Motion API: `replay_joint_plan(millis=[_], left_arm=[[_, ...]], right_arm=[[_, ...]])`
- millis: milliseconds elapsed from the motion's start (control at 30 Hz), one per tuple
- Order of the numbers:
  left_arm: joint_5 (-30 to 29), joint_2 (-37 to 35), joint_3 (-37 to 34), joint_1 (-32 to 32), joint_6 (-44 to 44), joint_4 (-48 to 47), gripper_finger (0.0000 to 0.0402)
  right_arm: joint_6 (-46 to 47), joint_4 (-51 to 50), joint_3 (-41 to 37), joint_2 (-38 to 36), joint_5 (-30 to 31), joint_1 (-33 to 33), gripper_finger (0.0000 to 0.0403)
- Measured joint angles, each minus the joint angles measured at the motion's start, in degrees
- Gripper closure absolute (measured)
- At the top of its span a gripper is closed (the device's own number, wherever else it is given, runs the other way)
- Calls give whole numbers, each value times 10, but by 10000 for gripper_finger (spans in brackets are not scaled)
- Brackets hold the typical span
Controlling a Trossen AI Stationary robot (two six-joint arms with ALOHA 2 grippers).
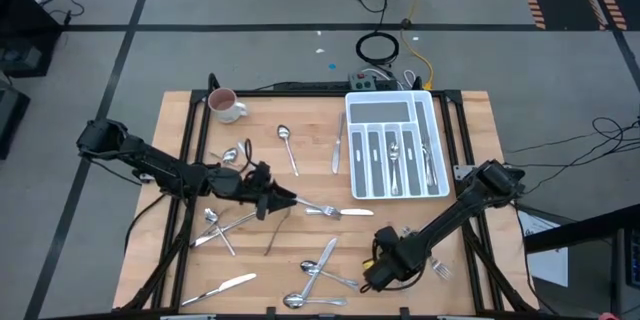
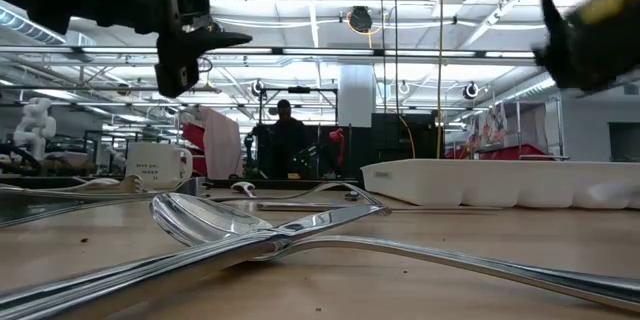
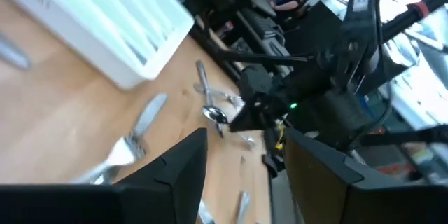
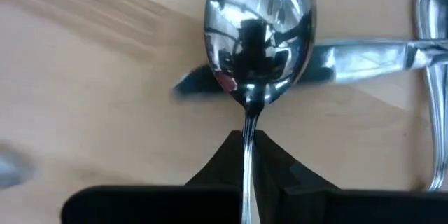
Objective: Sort silverware
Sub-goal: Put the spoon in the middle section of the silverware tray
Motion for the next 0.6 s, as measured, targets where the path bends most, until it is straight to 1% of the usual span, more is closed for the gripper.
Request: replay_joint_plan(millis=[200, 333, 467, 600], left_arm=[[-5, 0, 0, 1, 128, 14, 210], [-9, 0, 0, 1, 222, 22, 210], [-10, 0, 6, 3, 330, 28, 210], [-19, 0, 39, 3, 445, 14, 210]], right_arm=[[-18, -6, 2, -61, 22, 2, 403], [-52, -5, 2, -95, 49, 1, 403], [-128, 31, 3, -129, 66, -11, 403], [-228, 89, 3, -153, 67, -38, 403]])
